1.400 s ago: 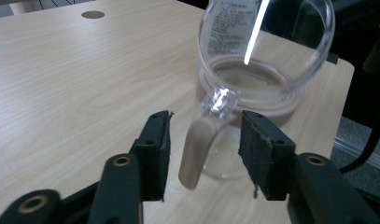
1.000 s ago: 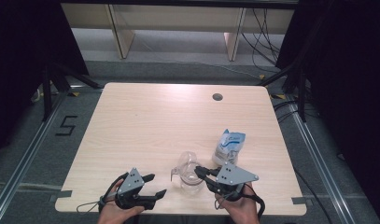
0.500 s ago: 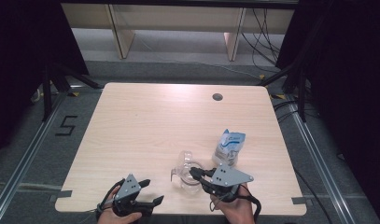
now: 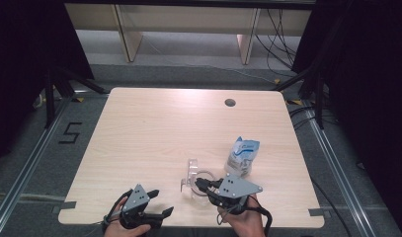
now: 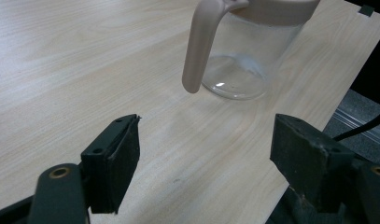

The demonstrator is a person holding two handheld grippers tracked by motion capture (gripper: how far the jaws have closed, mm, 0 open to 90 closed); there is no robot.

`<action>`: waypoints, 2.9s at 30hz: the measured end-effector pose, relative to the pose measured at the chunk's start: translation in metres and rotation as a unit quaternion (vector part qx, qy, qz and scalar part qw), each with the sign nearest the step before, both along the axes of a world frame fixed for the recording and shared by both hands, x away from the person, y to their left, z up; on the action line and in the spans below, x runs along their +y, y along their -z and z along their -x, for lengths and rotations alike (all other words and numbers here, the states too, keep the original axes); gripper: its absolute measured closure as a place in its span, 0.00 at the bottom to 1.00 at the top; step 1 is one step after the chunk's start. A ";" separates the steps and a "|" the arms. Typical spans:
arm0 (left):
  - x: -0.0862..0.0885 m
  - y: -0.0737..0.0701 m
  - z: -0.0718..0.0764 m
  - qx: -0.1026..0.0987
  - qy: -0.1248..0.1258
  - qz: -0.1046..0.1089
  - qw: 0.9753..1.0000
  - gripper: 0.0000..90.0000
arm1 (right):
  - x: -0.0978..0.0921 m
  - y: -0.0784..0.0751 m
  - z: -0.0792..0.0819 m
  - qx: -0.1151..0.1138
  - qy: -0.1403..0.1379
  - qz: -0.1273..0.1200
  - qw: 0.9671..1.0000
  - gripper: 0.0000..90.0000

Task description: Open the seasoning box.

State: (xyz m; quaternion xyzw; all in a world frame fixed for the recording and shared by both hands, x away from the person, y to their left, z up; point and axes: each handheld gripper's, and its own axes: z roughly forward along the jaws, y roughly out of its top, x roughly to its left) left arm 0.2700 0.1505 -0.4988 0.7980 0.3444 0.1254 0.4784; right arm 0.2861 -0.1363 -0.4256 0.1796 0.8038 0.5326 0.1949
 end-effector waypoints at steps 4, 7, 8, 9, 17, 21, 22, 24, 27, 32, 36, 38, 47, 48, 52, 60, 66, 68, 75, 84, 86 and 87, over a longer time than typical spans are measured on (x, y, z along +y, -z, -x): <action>-0.002 0.001 0.001 0.005 -0.003 0.000 1.000 0.27 | 0.004 0.001 0.000 -0.001 -0.003 -0.002 1.000 0.94; -0.003 0.001 0.001 -0.001 0.000 0.002 1.000 0.27 | 0.005 0.001 0.000 0.002 -0.009 0.002 1.000 0.94; -0.003 0.001 0.001 -0.002 0.001 0.002 1.000 0.27 | 0.006 0.001 0.000 0.003 -0.008 0.002 1.000 0.94; -0.003 0.001 0.001 -0.001 0.000 0.002 1.000 0.27 | 0.006 0.002 0.000 0.003 -0.008 0.002 1.000 0.94; -0.003 0.001 0.001 -0.002 0.000 0.001 1.000 0.27 | 0.013 0.004 0.001 0.003 -0.012 0.000 1.000 0.94; -0.003 0.002 0.001 -0.002 0.000 0.001 1.000 0.27 | 0.013 0.005 0.001 0.001 -0.012 0.002 1.000 0.93; -0.003 0.002 0.001 -0.002 0.001 0.001 1.000 0.27 | 0.010 0.004 0.001 0.003 -0.014 0.004 1.000 0.92; -0.003 0.002 0.001 -0.002 0.001 0.001 1.000 0.27 | 0.007 0.003 0.001 0.001 -0.011 0.001 1.000 0.90; -0.003 0.002 0.000 -0.002 0.002 -0.001 1.000 0.27 | -0.001 0.003 0.001 0.000 -0.005 -0.005 1.000 0.86; -0.003 0.002 0.000 -0.003 0.000 -0.003 1.000 0.27 | -0.023 0.006 0.002 0.004 0.015 -0.020 1.000 0.79; -0.003 0.003 0.000 -0.003 0.002 -0.002 1.000 0.26 | -0.042 0.007 0.003 0.005 0.032 -0.033 0.999 0.69; -0.003 0.002 0.001 -0.002 0.001 0.003 1.000 0.26 | -0.048 0.010 0.002 0.008 0.030 -0.041 0.999 0.65; -0.002 0.001 0.000 0.000 -0.011 0.004 1.000 0.20 | -0.076 0.019 0.005 0.023 0.075 -0.042 0.996 0.53; -0.003 0.001 0.001 0.000 -0.013 0.006 1.000 0.19 | -0.079 0.021 0.004 0.014 0.079 -0.042 0.996 0.52; -0.004 0.001 0.002 0.004 -0.019 0.010 1.000 0.17 | -0.089 0.025 0.003 0.025 0.097 -0.049 0.994 0.47; -0.005 0.000 0.003 -0.001 -0.013 0.018 1.000 0.17 | -0.103 0.033 -0.003 0.037 0.122 -0.054 0.990 0.41; -0.006 -0.001 0.004 -0.001 -0.012 0.018 1.000 0.17 | -0.113 0.038 -0.011 0.029 0.137 -0.056 0.989 0.37; -0.006 -0.001 0.005 -0.001 -0.010 0.017 1.000 0.17 | -0.116 0.039 -0.011 0.037 0.144 -0.057 0.987 0.37; -0.008 -0.001 0.006 -0.001 -0.008 0.019 1.000 0.17 | -0.124 0.044 -0.018 0.042 0.154 -0.064 0.985 0.34; -0.008 -0.002 0.012 -0.001 -0.009 0.013 1.000 0.17 | -0.131 0.051 -0.028 0.046 0.162 -0.067 0.984 0.24; -0.008 -0.003 0.013 -0.002 -0.011 0.008 1.000 0.17 | -0.131 0.053 -0.030 0.045 0.167 -0.066 0.983 0.21; -0.008 -0.003 0.013 -0.002 -0.011 0.008 1.000 0.17 | -0.132 0.054 -0.031 0.046 0.171 -0.063 0.982 0.19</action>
